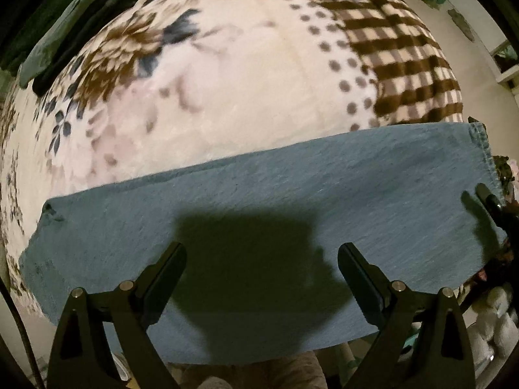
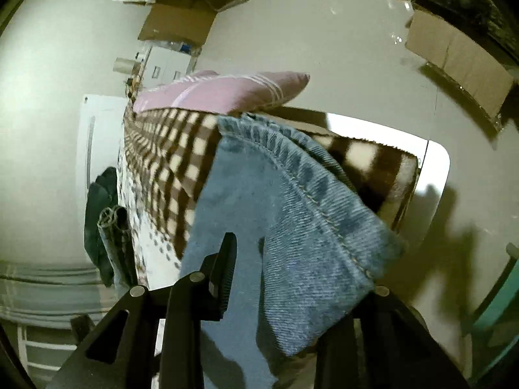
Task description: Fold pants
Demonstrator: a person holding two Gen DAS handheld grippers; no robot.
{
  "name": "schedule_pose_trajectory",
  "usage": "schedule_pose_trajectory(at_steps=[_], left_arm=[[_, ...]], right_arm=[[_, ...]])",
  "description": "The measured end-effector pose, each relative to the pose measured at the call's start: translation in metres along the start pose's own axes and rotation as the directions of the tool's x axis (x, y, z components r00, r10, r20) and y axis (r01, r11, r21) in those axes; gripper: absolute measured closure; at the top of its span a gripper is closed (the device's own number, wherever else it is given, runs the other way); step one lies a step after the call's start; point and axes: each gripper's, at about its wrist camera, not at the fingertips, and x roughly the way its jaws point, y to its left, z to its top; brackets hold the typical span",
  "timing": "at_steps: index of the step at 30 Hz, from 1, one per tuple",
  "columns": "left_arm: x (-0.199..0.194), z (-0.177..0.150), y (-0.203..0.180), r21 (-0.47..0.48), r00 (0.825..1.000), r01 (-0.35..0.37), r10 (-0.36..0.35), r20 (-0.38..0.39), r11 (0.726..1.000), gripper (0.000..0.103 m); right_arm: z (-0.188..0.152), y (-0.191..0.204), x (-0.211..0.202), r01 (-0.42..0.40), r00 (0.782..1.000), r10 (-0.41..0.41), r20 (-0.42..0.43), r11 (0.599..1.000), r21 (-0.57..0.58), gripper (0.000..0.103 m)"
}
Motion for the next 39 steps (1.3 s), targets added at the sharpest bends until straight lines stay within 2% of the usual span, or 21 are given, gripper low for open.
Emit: schedule_pose_trajectory(at_steps=[2,4,6,8,10,11,12,14,17,21,24,28,30,32,35,38,39], left_arm=[[-0.003,-0.004,0.008,-0.018,1.000,0.000,0.000,0.006,1.000,0.007],[-0.004,-0.004,0.017,-0.038,1.000,-0.001,0.001,0.005,0.999,0.007],[-0.002,-0.004,0.023,-0.060,1.000,0.004,-0.005,-0.004,0.998,0.007],[-0.003,-0.004,0.028,-0.074,1.000,0.005,-0.005,-0.001,0.997,0.007],[-0.005,-0.004,0.032,-0.080,1.000,0.002,-0.001,0.008,0.997,0.007],[-0.007,-0.004,0.035,-0.086,1.000,0.005,-0.004,0.013,0.996,0.007],[-0.007,0.000,0.041,-0.090,1.000,0.006,-0.005,0.014,0.996,0.007],[-0.010,-0.001,0.049,-0.099,1.000,0.011,-0.009,0.017,0.995,0.007],[-0.015,0.007,0.078,-0.125,1.000,0.023,-0.021,0.021,0.992,0.007],[-0.027,-0.003,0.129,-0.183,0.999,0.022,-0.017,0.029,0.983,0.007],[-0.037,-0.016,0.179,-0.243,0.999,0.028,-0.019,0.040,0.970,0.007],[-0.044,-0.041,0.259,-0.350,0.998,0.021,-0.001,0.056,0.936,0.007],[-0.039,-0.057,0.298,-0.413,0.998,0.013,0.011,0.057,0.911,0.007],[-0.031,-0.074,0.327,-0.463,0.998,0.000,0.027,0.052,0.886,0.007],[-0.024,-0.106,0.372,-0.528,0.998,-0.027,0.054,0.036,0.849,0.007],[-0.020,-0.135,0.409,-0.572,0.997,-0.051,0.070,0.012,0.818,0.007],[-0.016,-0.141,0.418,-0.586,0.997,-0.053,0.071,0.007,0.808,0.007]], right_arm=[[-0.011,0.026,-0.012,-0.021,1.000,0.023,0.020,0.995,-0.099,0.093],[-0.022,0.052,-0.017,0.010,1.000,-0.005,0.028,0.978,-0.210,0.093],[-0.024,0.056,-0.010,0.067,0.998,-0.061,0.034,0.969,-0.238,0.091],[-0.013,0.034,0.011,0.116,0.993,-0.117,0.005,0.985,-0.126,0.085],[-0.002,0.007,0.026,0.104,0.994,-0.103,-0.025,0.994,0.020,0.085],[0.000,-0.003,0.028,0.059,0.998,-0.058,-0.013,0.994,0.087,0.088],[-0.001,-0.004,0.029,0.060,0.998,-0.060,0.000,0.993,0.102,0.091],[-0.009,0.013,0.022,0.088,0.996,-0.089,0.030,0.995,0.045,0.094],[-0.027,0.055,0.004,0.085,0.995,-0.081,0.060,0.994,-0.065,0.094],[-0.075,0.134,-0.010,0.111,0.993,-0.099,0.057,0.950,-0.291,0.094],[-0.123,0.186,0.001,0.113,0.993,-0.115,0.021,0.898,-0.424,0.094],[-0.208,0.237,0.045,0.111,0.985,-0.166,-0.039,0.796,-0.595,0.094],[-0.253,0.249,0.076,0.093,0.977,-0.195,-0.088,0.761,-0.642,0.094],[-0.309,0.255,0.112,0.086,0.962,-0.243,-0.122,0.698,-0.711,0.094],[-0.374,0.251,0.153,0.062,0.938,-0.302,-0.172,0.632,-0.773,0.095],[-0.443,0.247,0.191,0.039,0.907,-0.382,-0.177,0.495,-0.868,0.094],[-0.461,0.245,0.204,0.040,0.887,-0.427,-0.177,0.452,-0.891,0.087]])
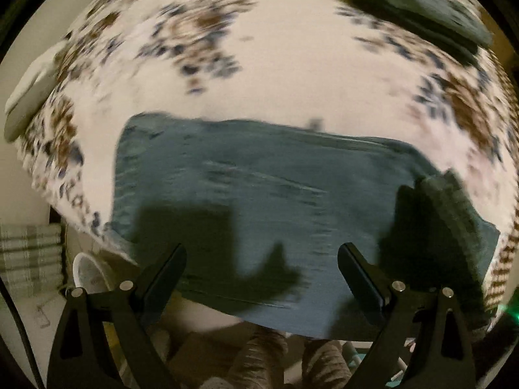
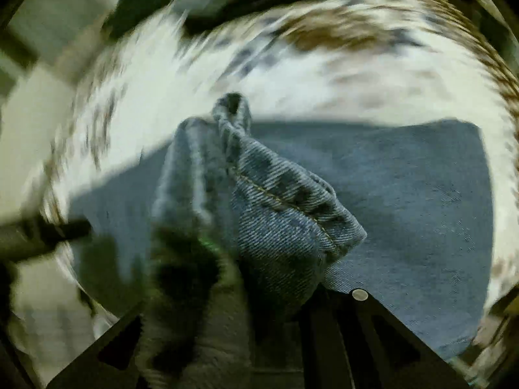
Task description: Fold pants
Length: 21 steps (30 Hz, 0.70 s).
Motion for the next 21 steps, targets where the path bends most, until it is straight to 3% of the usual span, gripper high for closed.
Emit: schedule_pose_trajectory(at_steps=[2,3,4,6,9,11,14,18,21], left_arm=[[0.004,-0.001,0.016,-0.027,1.000,0.000,0.000,-0.006,1.000,0.007],[0.005,-0.001,0.023,-0.039,1.000,0.003,-0.003,-0.008,0.999,0.007],[0.006,-0.002,0.030,-0.049,1.000,0.003,-0.003,-0.006,0.999,0.007],[0.007,-0.005,0.042,-0.067,1.000,0.009,-0.009,-0.003,0.998,0.007],[0.010,-0.007,0.054,-0.095,1.000,0.023,-0.024,-0.007,0.995,0.007],[0.012,-0.008,0.058,-0.115,0.999,0.030,-0.031,-0.011,0.993,0.007],[0.019,-0.009,0.063,-0.142,0.999,0.033,-0.035,-0.014,0.989,0.007],[0.026,-0.010,0.069,-0.162,1.000,0.026,-0.027,-0.007,0.986,0.007],[0.028,-0.010,0.073,-0.178,1.000,0.018,-0.020,-0.005,0.984,0.007]], right_arm=[[-0.009,0.022,0.019,0.048,0.996,-0.052,-0.072,0.998,-0.048,0.067],[-0.011,0.032,0.023,0.026,0.994,-0.032,-0.100,0.998,-0.063,0.054],[-0.011,0.036,0.021,-0.013,0.993,0.007,-0.115,0.998,-0.056,0.042],[-0.008,0.039,0.007,-0.137,0.981,0.135,-0.138,0.991,-0.005,0.032],[-0.002,0.023,-0.022,-0.223,0.969,0.234,-0.082,0.968,0.117,0.032],[0.000,0.012,-0.027,-0.205,0.973,0.219,-0.068,0.963,0.173,0.032],[0.016,-0.002,-0.011,-0.075,0.987,0.095,-0.133,0.986,0.149,0.032],[0.016,0.009,0.034,0.059,0.965,-0.044,-0.260,0.997,0.050,0.032],[0.013,0.026,0.050,0.133,0.954,-0.136,-0.267,0.991,-0.030,0.027]])
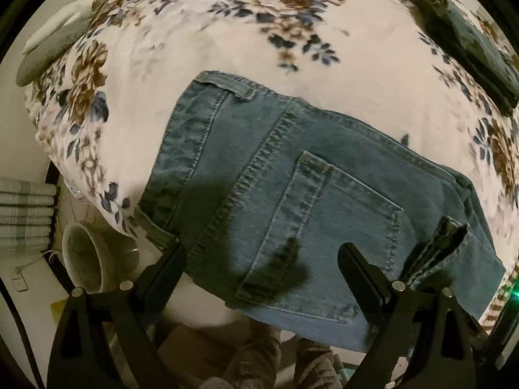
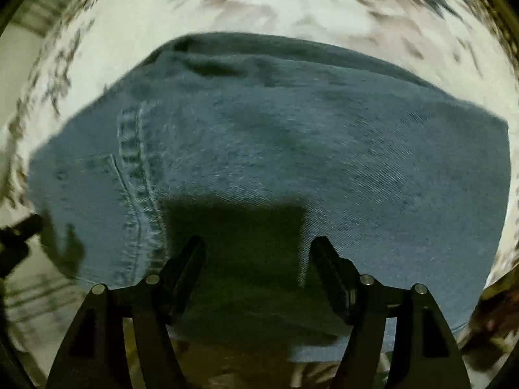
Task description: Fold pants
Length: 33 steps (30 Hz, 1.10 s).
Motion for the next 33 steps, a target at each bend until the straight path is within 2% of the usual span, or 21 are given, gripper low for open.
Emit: schedule_pose_trajectory(at_steps=[4,12,15,17,19,20,21,22,24,25,26,27,28,30,32,33], left_arm=[[0.006,0.001,0.012,-0.039,1.000,-0.006,0.006,-0.001,0.999,0.007],[0.017,-0.001,0.036,-0.126,1.000,-0.001,-0.001,-0.016,0.992,0.007],[0.024,-0.004,0.053,-0.210,0.997,0.062,-0.068,-0.022,0.976,0.007],[0.039,-0.010,0.082,-0.367,0.978,0.188,-0.208,-0.016,0.911,0.007],[0.054,-0.018,0.107,-0.495,0.955,0.264,-0.296,0.016,0.828,0.008],[0.062,-0.023,0.120,-0.550,0.948,0.282,-0.317,0.033,0.786,0.009],[0.067,-0.026,0.128,-0.580,0.946,0.285,-0.321,0.042,0.763,0.009],[0.072,-0.031,0.139,-0.620,0.942,0.297,-0.329,0.066,0.726,0.010],[0.076,-0.035,0.149,-0.653,0.930,0.336,-0.349,0.116,0.679,0.011],[0.077,-0.034,0.151,-0.654,0.927,0.347,-0.352,0.130,0.673,0.014],[0.079,-0.032,0.151,-0.646,0.917,0.373,-0.369,0.149,0.666,0.024],[0.081,-0.029,0.152,-0.638,0.913,0.386,-0.376,0.159,0.667,0.027],[0.081,-0.026,0.151,-0.626,0.920,0.375,-0.356,0.162,0.684,0.030],[0.078,-0.026,0.149,-0.611,0.923,0.377,-0.340,0.182,0.696,0.044],[0.064,-0.030,0.145,-0.580,0.925,0.378,-0.317,0.208,0.722,0.068],[0.057,-0.033,0.143,-0.571,0.925,0.380,-0.313,0.217,0.727,0.072]], right_arm=[[-0.002,0.013,0.002,0.023,1.000,-0.023,-0.008,1.000,-0.022,0.026],[-0.010,0.044,-0.001,-0.012,1.000,0.011,-0.020,0.998,-0.063,0.026],[-0.010,0.059,-0.002,-0.023,1.000,0.022,-0.016,0.998,-0.066,0.026],[-0.012,0.062,-0.003,-0.032,0.999,0.031,-0.019,0.998,-0.057,0.026],[-0.013,0.062,-0.002,-0.033,0.999,0.032,-0.026,0.998,-0.047,0.026],[-0.012,0.063,0.000,-0.039,0.999,0.038,-0.034,0.998,-0.039,0.026],[-0.009,0.063,0.001,-0.044,0.998,0.043,-0.041,0.999,-0.031,0.026],[-0.006,0.064,0.003,-0.052,0.998,0.051,-0.049,0.998,-0.018,0.026],[0.009,0.057,0.004,-0.057,0.996,0.057,-0.064,0.998,0.004,0.026],[0.010,0.053,0.004,-0.061,0.996,0.062,-0.067,0.998,0.016,0.026],[0.012,0.046,0.002,-0.066,0.995,0.067,-0.067,0.998,0.026,0.026],[0.028,0.053,0.009,-0.063,0.995,0.065,-0.069,0.998,0.028,0.026],[0.030,0.052,0.009,-0.060,0.996,0.062,-0.070,0.998,0.028,0.026],[0.033,0.049,0.010,-0.053,0.996,0.055,-0.069,0.998,0.027,0.026],[0.035,0.050,0.011,-0.043,0.996,0.044,-0.072,0.999,0.018,0.026],[0.035,0.049,0.011,-0.039,0.996,0.040,-0.073,0.999,0.013,0.026]])
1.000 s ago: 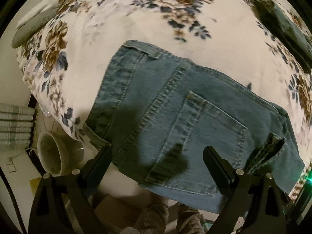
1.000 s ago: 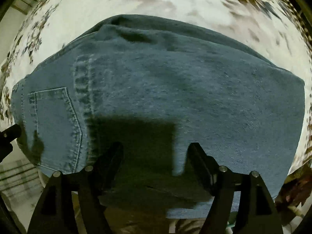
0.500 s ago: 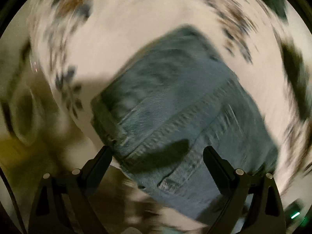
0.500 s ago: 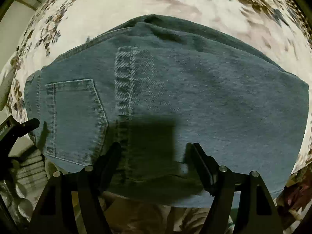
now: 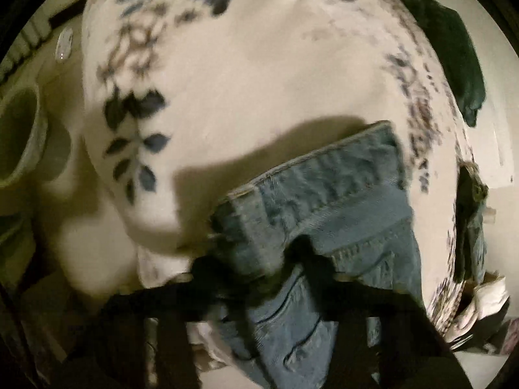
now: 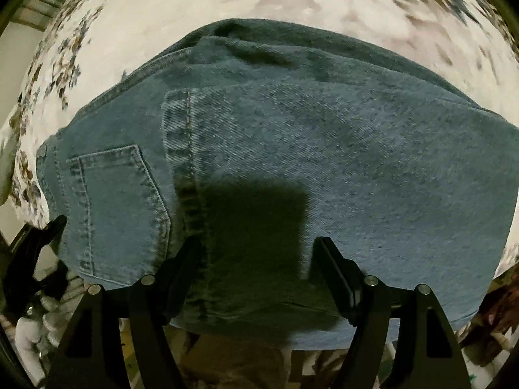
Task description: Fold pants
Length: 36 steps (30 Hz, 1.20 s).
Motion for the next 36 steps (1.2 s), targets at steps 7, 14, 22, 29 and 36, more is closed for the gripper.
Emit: schedule_pose_trajectory(at_steps=[7,14,22,29,36], left_arm=[[-0.022,-0.015,-0.011,0.081,0.989,0.127,-0.132,0.059,0.989,0.077],[0.018,0.003,0.006,-0.019,0.986,0.167,-0.168,0.000,0.986,0.067],[-0.053,-0.036,-0.080,0.403,0.989,0.023,-0.078,0.122,0.915,0.077],[-0.097,-0.088,-0.157,0.615,0.983,-0.003,-0.110,0.145,0.789,0.078],[-0.103,-0.169,-0.232,0.765,0.981,0.007,-0.150,0.118,0.644,0.078]], right_arm=[[-0.011,-0.001,0.003,0.019,1.000,-0.019,-0.004,1.000,-0.022,0.026],[-0.010,-0.011,-0.002,-0.015,1.000,0.015,-0.017,1.000,0.011,0.026],[-0.026,-0.032,-0.025,0.062,0.998,-0.062,0.033,0.998,-0.007,0.026],[-0.028,-0.083,-0.063,0.057,0.993,-0.057,0.105,0.998,0.004,0.024],[-0.038,-0.176,-0.098,0.053,0.985,-0.071,0.159,0.991,0.120,0.024]])
